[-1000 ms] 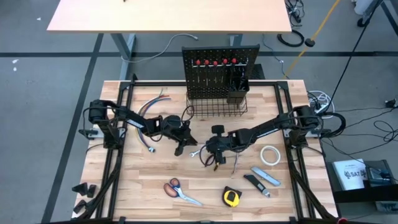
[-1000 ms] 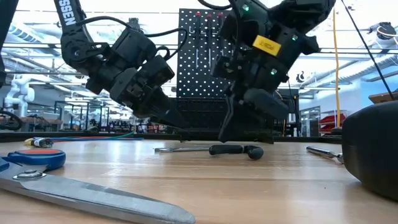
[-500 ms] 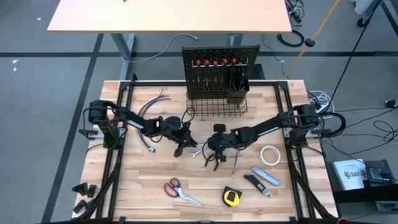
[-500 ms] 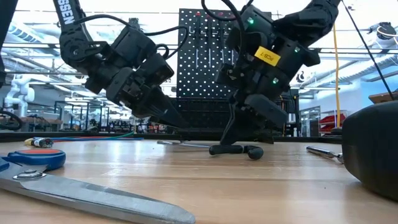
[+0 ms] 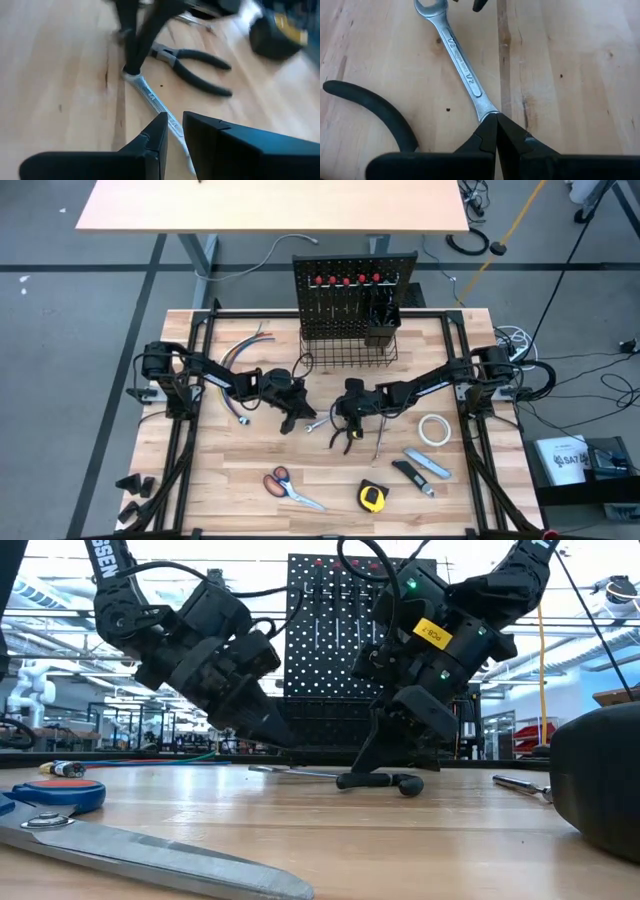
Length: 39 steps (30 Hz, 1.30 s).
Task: Hang tools onto peg board
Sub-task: Put the wrench into the black bin on the pegboard
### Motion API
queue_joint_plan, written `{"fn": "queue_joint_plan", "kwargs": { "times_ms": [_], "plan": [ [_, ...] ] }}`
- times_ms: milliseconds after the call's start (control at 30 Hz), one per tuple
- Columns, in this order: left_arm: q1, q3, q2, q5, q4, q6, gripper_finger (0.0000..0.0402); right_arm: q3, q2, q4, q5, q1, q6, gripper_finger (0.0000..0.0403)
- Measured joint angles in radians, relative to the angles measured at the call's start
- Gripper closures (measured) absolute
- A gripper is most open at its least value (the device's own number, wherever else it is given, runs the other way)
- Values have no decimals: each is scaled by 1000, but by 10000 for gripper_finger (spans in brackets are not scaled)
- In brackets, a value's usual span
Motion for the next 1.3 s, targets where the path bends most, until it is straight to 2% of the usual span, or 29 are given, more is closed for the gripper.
{"fn": "queue_joint_plan", "kwargs": {
  "times_ms": [67, 133, 300, 433, 500, 600, 700, 967, 1300],
  "plan": [
    [-1, 0, 0, 0, 4, -183, 336, -1, 0, 6, 0, 0, 0, 403],
    [-11, 0, 0, 0, 5, -290, 336, -1, 1, 14, 1, 0, -1, 403],
    [-58, 47, -1, 5, -7, -298, 336, -2, 3, 38, 2, -1, -4, 403],
    [-81, 144, -30, 12, -208, -238, 336, -2, 3, 38, 2, -1, -4, 403],
    [-99, 205, -47, -43, -364, -203, 336, -2, 3, 37, 2, -1, -4, 403],
    [-137, 288, -55, -198, -595, -191, 336, -2, 3, 36, 3, -1, -5, 403],
    [-179, 349, -50, -343, -739, -197, 336, -2, 3, 37, 3, -1, -6, 403],
    [-254, 363, -42, -508, -714, -162, 326, -2, 4, 37, 3, -1, -2, 403],
    [-259, 364, -7, -525, -698, -170, 224, -2, 4, 38, 3, -1, -3, 403]
  ]
}}
